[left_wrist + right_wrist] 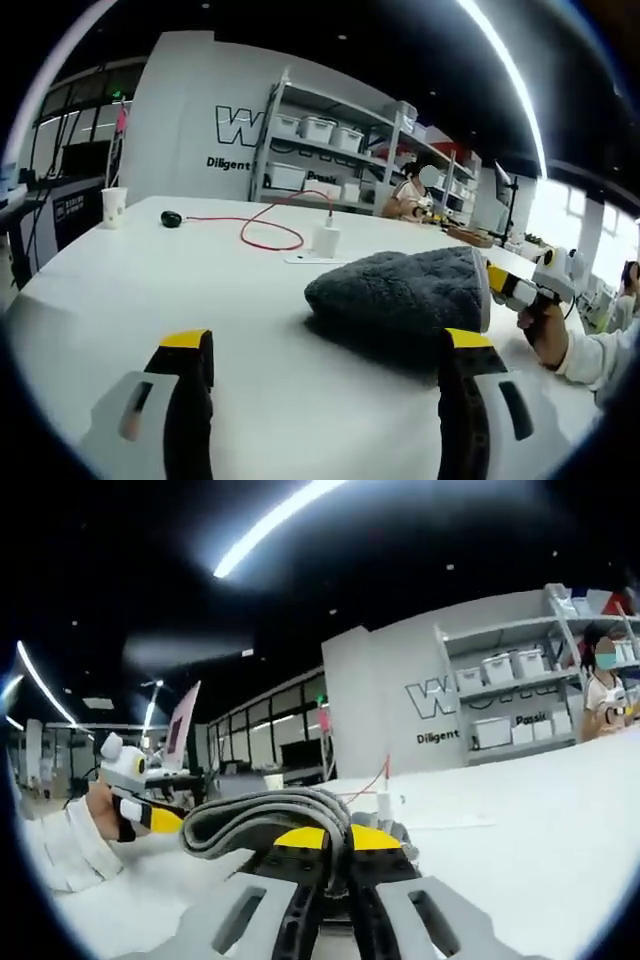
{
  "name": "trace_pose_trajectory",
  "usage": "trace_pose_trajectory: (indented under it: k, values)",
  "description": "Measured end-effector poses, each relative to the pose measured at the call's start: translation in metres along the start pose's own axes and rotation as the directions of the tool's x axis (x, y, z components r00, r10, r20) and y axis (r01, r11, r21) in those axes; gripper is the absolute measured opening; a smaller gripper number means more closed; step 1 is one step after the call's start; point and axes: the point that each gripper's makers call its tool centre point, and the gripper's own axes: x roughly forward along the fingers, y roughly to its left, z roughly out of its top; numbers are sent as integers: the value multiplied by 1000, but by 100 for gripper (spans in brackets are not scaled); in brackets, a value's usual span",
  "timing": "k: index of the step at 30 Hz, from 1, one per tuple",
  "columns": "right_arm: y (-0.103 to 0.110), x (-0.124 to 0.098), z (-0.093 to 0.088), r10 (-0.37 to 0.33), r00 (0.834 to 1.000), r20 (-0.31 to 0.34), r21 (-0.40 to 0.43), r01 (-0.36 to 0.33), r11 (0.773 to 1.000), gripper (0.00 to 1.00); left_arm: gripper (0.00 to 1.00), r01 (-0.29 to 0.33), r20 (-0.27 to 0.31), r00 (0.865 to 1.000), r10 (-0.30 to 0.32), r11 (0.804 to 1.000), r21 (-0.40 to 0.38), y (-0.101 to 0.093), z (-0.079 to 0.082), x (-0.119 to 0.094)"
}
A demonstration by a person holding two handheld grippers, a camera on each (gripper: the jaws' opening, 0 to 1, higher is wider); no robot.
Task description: Open the folded towel by lifting each exposed corner and separating the folded layers until the towel lies flat within the target outline without major curled edges
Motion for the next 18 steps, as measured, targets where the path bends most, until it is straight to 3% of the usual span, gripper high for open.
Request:
trace_pose_trajectory:
  k: [7,12,13,15,18]
  values:
    - [-7,4,3,-24,1000,13,-4,24,1000,0,91,4,-5,1000,-4,1000,2,-1,-1,1]
    - [-22,0,5,-79,997,23,6,79,997,0,91,12,-1,1000,-12,1000,1,-3,0,1]
    - [-32,-3,6,-129,991,26,-17,130,991,0,91,18,0,1000,-18,1000,4,-4,0,2]
    - [-48,-8,7,-178,984,30,26,177,984,0,91,27,11,1000,-27,1000,7,-6,2,0]
    - [-53,-14,15,-187,980,68,40,184,982,0,91,15,4,1000,-15,1000,11,-4,1,0]
